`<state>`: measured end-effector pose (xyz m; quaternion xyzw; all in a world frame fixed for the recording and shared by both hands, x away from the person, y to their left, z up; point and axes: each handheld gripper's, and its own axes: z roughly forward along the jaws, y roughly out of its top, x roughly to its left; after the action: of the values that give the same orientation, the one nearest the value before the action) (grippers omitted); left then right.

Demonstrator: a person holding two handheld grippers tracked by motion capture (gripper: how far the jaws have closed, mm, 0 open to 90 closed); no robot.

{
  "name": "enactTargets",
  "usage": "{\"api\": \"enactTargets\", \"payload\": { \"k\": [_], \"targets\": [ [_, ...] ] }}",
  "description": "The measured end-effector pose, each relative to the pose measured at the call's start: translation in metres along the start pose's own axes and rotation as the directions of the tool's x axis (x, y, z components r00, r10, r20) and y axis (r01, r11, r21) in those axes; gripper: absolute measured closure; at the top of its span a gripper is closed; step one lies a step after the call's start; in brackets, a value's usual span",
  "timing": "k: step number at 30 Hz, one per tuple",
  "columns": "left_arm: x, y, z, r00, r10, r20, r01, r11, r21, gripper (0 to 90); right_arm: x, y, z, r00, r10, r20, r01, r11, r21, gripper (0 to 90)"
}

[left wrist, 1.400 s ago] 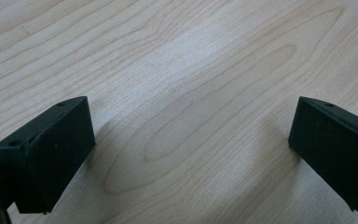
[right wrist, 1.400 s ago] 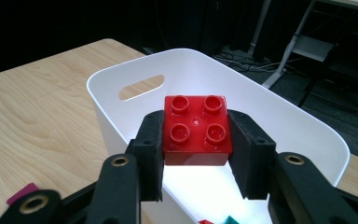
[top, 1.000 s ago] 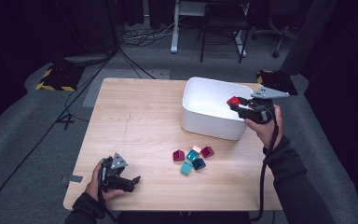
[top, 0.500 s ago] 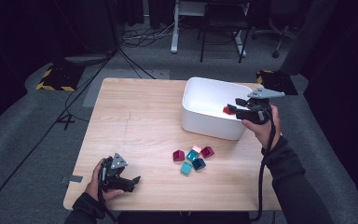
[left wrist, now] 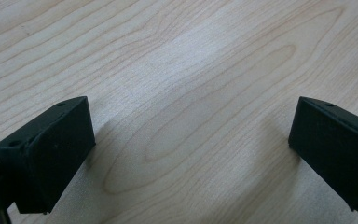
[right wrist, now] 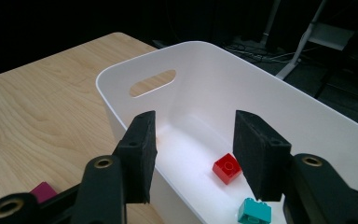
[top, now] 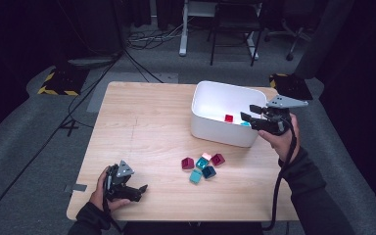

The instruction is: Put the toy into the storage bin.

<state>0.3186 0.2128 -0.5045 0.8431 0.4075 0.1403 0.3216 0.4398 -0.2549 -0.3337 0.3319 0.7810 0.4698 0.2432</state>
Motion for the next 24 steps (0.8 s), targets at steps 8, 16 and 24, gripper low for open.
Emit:
{"api": "enactTargets", "payload": {
  "k": [8, 16, 24],
  "targets": [
    [0.0, 0.0, 0.0, 1.0, -0.002, 0.001, 0.002, 1.0, 0.0, 0.4, 0.017, -0.006, -0.018, 0.9983, -0.045, -0.038, 0.043, 0.998, -0.039, 50.3],
    [0.0, 0.0, 0.0, 1.0, 0.0, 0.002, 0.0, 1.0, 0.0, 0.4, 0.027, -0.02, -0.025, 0.9969, -0.062, -0.049, 0.06, 0.997, -0.044, 50.0],
    [0.0, 0.0, 0.0, 1.0, -0.002, 0.001, 0.002, 1.0, 0.0, 0.4, 0.041, -0.039, -0.031, 0.9944, -0.078, -0.071, 0.074, 0.996, -0.054, 48.6]
  ]
}}
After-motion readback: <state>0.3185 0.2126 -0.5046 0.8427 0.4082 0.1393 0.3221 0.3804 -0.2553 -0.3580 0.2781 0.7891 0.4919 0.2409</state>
